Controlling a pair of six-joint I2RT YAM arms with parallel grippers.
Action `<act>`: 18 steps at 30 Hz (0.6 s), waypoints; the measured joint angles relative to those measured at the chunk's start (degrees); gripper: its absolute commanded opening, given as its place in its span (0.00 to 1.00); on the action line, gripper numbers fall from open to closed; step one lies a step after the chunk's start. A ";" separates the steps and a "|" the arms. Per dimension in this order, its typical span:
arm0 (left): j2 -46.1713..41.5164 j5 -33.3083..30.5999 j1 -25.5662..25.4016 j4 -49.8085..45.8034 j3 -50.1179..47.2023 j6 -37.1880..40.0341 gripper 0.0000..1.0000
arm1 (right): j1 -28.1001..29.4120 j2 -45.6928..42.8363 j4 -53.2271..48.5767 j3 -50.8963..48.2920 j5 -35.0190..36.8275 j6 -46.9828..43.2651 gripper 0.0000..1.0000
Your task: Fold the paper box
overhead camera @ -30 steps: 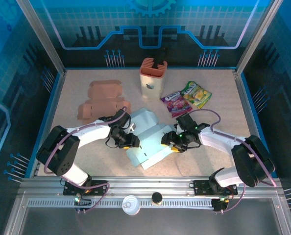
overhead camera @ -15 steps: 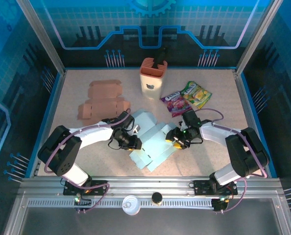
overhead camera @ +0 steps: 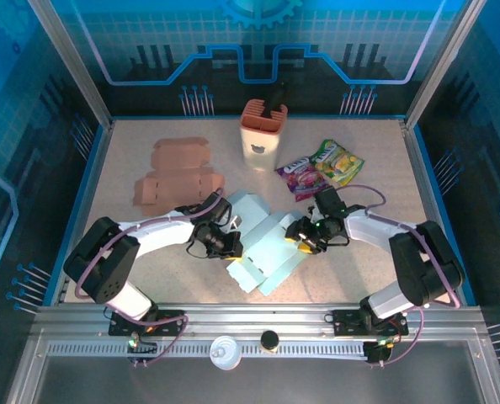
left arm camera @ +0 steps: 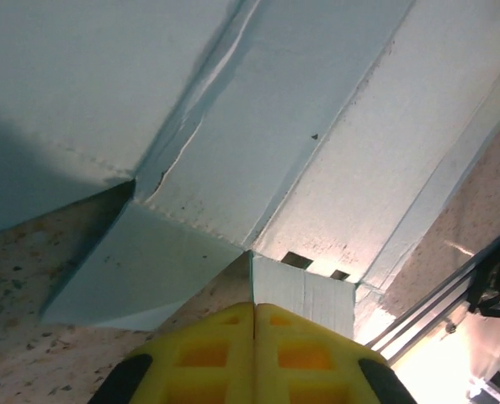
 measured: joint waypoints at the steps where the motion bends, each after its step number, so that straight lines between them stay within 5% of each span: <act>1: -0.26 0.22 0.00 0.24 0.00 -0.90 0.00 | -0.31 -1.36 -0.57 0.00 0.07 0.02 0.60; 11: -5.99 1.22 0.00 1.33 4.15 -10.95 0.00 | -4.22 -23.93 -3.43 -5.81 1.36 5.31 0.74; 18: -6.86 2.29 0.07 2.19 5.92 -14.45 0.00 | -4.63 -28.24 0.11 -13.38 -0.72 13.29 0.81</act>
